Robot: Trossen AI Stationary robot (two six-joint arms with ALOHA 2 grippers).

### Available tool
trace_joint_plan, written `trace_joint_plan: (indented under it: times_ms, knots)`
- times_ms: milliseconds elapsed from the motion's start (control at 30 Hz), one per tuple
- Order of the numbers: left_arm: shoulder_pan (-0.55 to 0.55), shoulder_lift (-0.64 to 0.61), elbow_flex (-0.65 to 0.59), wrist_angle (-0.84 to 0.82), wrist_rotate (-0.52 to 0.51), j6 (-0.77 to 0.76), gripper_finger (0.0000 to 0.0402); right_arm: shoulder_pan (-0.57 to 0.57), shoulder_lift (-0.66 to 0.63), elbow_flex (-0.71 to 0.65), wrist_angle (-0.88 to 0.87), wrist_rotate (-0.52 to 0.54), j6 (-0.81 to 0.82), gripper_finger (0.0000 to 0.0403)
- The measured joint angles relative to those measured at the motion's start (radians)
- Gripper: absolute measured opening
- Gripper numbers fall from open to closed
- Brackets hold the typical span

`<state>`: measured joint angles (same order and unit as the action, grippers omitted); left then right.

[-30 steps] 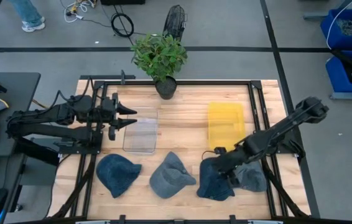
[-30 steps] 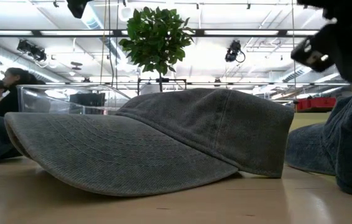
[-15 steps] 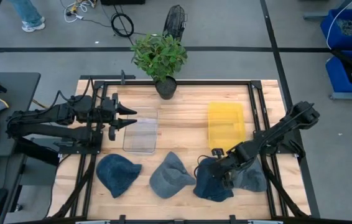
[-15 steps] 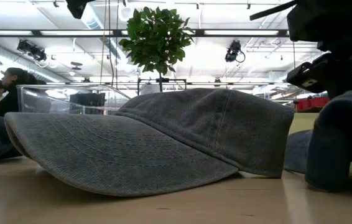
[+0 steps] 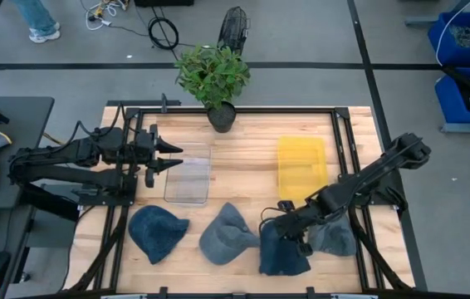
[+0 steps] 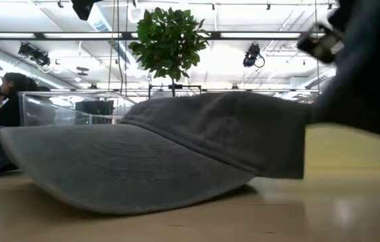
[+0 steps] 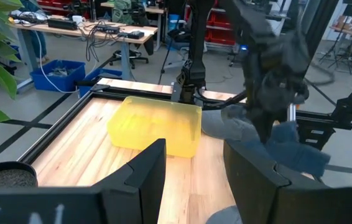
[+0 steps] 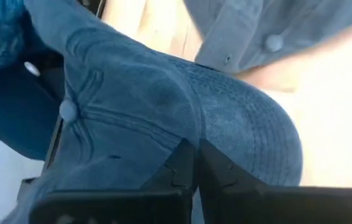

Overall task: Pick & Place hat
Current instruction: Put the blue cap into the yellow bin

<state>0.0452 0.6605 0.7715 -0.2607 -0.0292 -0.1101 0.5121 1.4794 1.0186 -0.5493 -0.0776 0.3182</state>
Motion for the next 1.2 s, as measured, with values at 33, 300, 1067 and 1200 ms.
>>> trace_joint_plan:
  times_ms: [33,300,1067,1200]
  knots:
    - [0.000,0.000,0.000,0.000,0.000,0.000,0.0165,0.000,-0.007,0.035,-0.047,0.022,-0.015,0.0007]
    - [0.000,0.000,0.000,0.000,0.000,0.000,0.0165,0.000,-0.060,0.308,-0.495,0.270,-0.108,0.0006]
    - [0.000,0.000,0.000,0.001,0.000,0.001,0.0165,-0.365,-0.106,-0.079,-0.740,0.745,-0.208,0.0004]
    - [0.000,0.000,0.000,0.001,0.000,0.001,0.0165,-0.378,-0.105,-0.092,-0.666,0.717,-0.283,0.0004]
